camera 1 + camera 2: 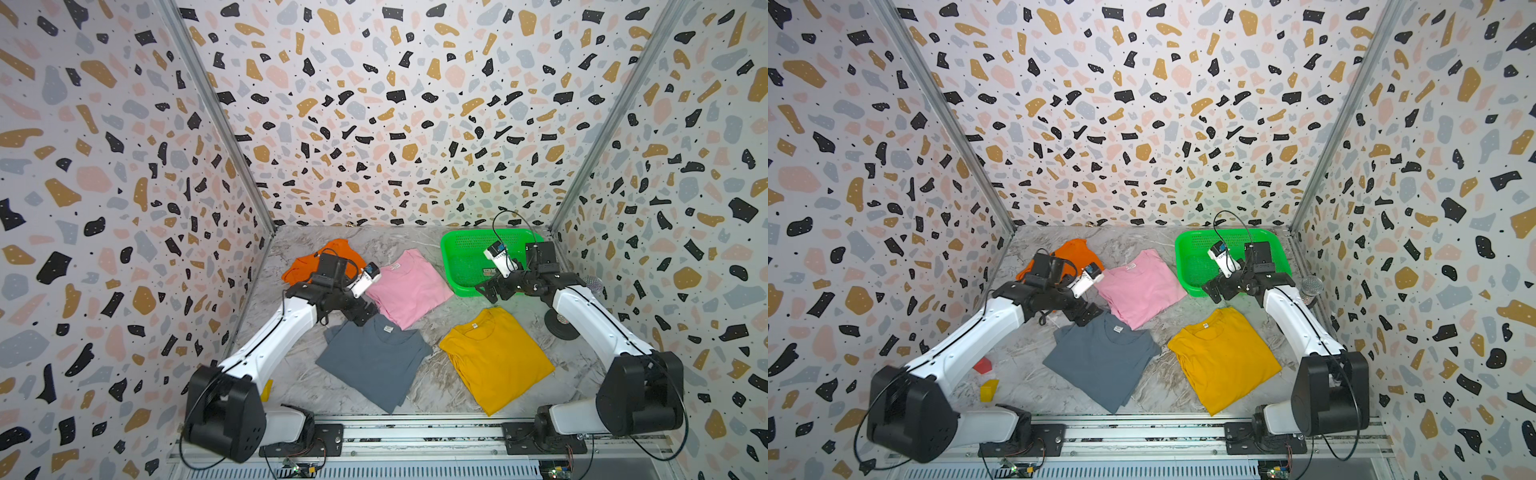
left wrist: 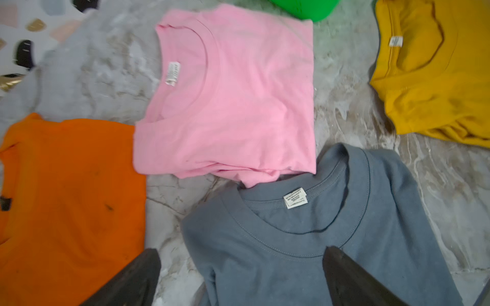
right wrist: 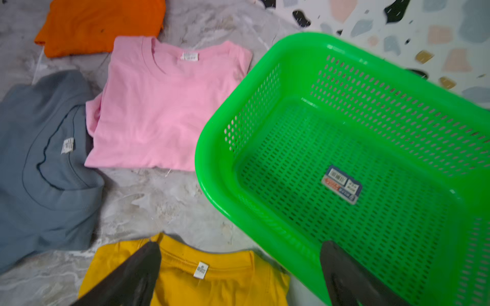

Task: Put the folded t-shirts into the basket
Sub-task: Pick up the T-shirt from the center of the board.

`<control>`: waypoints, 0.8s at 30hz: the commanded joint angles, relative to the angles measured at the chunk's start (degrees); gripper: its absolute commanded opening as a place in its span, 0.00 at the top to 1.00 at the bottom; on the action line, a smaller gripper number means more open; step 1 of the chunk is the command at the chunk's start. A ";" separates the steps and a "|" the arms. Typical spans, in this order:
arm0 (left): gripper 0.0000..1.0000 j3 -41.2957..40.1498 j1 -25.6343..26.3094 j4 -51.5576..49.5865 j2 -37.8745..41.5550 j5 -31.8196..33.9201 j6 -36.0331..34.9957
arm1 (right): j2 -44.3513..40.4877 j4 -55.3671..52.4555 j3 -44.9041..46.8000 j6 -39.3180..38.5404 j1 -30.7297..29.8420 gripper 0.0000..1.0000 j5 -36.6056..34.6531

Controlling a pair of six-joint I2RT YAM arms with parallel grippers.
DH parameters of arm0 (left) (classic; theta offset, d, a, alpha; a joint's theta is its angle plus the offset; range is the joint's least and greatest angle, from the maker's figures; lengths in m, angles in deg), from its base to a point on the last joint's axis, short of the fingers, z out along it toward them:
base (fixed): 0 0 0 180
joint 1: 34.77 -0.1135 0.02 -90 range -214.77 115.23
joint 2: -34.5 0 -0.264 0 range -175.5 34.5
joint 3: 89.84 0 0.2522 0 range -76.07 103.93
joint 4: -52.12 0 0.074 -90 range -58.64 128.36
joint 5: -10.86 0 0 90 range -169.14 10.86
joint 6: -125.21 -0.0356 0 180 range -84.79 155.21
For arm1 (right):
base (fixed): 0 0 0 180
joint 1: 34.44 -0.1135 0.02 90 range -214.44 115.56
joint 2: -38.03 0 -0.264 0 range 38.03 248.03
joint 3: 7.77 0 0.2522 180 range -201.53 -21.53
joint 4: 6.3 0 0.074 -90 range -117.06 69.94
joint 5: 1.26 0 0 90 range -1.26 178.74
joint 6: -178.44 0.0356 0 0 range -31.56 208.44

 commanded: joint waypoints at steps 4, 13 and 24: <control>0.07 11.13 1.08 -6.04 -14.59 5.19 7.16 | -3.34 -5.76 1.64 -6.71 -1.33 0.03 -1.70; 0.11 15.06 1.41 -4.52 -22.04 4.97 16.61 | -5.71 -11.99 2.12 -13.51 -1.33 0.05 0.04; 0.12 12.06 10.44 -3.91 -17.84 -4.71 19.05 | -6.81 -18.61 10.55 -20.12 2.27 0.10 -11.60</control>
